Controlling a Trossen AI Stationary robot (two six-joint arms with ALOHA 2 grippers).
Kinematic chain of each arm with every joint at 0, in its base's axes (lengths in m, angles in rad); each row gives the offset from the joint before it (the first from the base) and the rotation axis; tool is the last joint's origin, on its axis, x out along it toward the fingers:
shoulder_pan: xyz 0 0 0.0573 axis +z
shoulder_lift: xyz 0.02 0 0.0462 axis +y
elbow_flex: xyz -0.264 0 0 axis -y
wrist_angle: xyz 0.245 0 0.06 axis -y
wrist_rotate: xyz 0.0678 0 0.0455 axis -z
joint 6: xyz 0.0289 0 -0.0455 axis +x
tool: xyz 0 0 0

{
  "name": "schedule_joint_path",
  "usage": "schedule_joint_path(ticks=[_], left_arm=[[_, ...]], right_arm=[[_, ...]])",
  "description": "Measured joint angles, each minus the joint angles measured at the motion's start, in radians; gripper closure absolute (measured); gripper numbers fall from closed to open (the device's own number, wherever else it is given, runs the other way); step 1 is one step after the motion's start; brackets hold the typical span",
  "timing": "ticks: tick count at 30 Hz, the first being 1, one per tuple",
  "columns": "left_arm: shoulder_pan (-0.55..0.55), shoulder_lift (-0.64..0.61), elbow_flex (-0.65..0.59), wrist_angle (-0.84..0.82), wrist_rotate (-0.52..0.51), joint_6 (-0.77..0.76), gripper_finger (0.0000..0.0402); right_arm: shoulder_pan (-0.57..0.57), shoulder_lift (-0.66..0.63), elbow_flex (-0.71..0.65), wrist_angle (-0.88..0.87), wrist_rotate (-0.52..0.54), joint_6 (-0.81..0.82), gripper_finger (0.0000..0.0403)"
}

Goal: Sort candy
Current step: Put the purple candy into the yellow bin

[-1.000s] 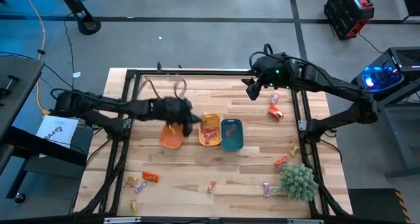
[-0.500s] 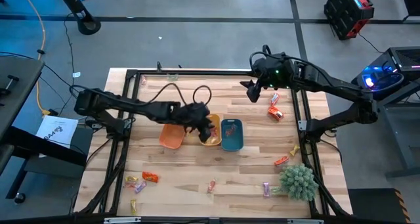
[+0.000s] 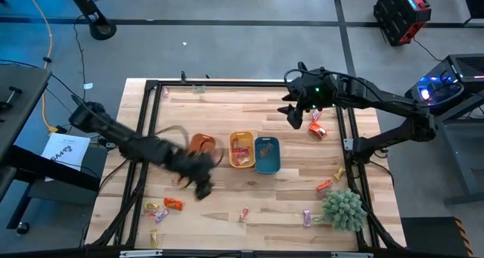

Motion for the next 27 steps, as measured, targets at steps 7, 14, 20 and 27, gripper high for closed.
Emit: schedule_joint_path(ticks=[7, 14, 20, 27], left_arm=[[-0.364, -0.029, -0.07, -0.136, -0.043, -0.209, 0.0222], [-0.518, 0.014, -0.145, -0.192, -0.002, -0.512, 0.0222], [-0.528, 0.092, -0.172, -0.175, 0.181, -0.626, 0.0222], [-0.523, 0.198, -0.171, -0.119, 0.206, -0.703, 0.0222]], right_arm=[[0.128, 0.0, 0.0, 0.138, 0.005, 0.184, 0.0187], [0.284, 0.041, 0.0, 0.239, 0.187, 0.369, 0.0187], [0.353, 0.101, 0.0, 0.242, 0.235, 0.469, 0.0187], [0.364, 0.14, 0.0, 0.242, 0.233, 0.47, 0.0187]])
